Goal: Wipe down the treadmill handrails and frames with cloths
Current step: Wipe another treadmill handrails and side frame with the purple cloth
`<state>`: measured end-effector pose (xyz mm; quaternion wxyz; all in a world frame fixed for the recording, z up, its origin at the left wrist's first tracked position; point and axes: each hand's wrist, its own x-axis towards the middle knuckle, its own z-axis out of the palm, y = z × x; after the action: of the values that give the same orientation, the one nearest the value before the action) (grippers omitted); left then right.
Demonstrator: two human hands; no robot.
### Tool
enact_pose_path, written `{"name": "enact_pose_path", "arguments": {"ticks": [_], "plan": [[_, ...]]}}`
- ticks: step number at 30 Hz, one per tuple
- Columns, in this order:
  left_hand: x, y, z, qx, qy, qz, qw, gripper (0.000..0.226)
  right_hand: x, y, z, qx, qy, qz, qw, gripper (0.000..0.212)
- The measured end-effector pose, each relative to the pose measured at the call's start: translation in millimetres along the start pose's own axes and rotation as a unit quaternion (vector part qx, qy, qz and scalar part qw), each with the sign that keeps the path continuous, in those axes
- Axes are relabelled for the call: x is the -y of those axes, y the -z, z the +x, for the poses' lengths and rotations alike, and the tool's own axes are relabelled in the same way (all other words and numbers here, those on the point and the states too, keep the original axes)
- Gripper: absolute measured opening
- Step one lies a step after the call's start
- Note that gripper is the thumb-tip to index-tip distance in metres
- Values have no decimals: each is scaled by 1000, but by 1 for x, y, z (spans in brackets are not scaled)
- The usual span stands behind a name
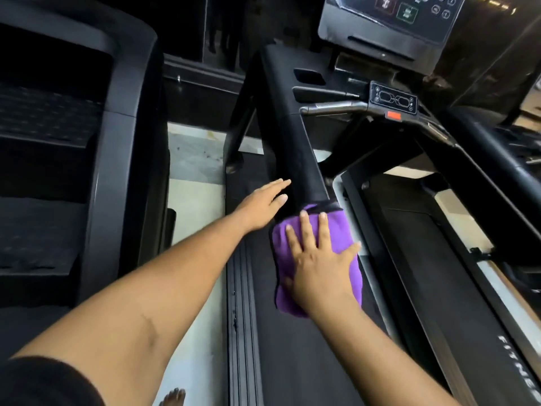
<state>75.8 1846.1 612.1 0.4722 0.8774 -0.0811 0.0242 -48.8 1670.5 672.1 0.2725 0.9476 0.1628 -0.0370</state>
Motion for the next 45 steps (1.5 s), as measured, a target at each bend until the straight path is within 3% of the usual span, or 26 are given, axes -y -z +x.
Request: {"name": "enact_pose_path", "arguments": {"ticks": [5,8,10,12,16,22,25,29,32,36,41,45], "plan": [[5,5,5,-17,-11,-11,1000,43,13,6,26,2,28,-57,998,76],[3,12,6,-21,-2,-4,1000,41,46,25,54,91,85,-181,976,81],[4,17,5,-19,-1,9,1000,42,54,25,56,111,117,-242,957,84],[8,22,2,2,-5,21,1000,44,37,20,45,82,134,-201,967,79],[7,19,6,23,-17,45,999,50,-25,6,13,-12,27,36,999,78],[-10,22,30,28,-25,105,994,53,-14,47,74,18,-22,114,993,79],[-6,31,39,14,-25,115,993,51,-17,39,69,12,-7,98,995,78],[8,30,41,60,-36,152,986,55,-17,5,11,9,-6,41,999,85],[10,32,48,62,-44,174,982,58,-13,22,46,1,-19,64,998,82],[11,37,62,62,-36,201,977,61,12,54,100,34,7,-21,999,73],[23,45,67,78,-49,229,969,62,15,21,57,63,78,-110,989,75],[29,49,76,85,-73,274,955,62,15,16,63,55,56,-115,990,74]]}}
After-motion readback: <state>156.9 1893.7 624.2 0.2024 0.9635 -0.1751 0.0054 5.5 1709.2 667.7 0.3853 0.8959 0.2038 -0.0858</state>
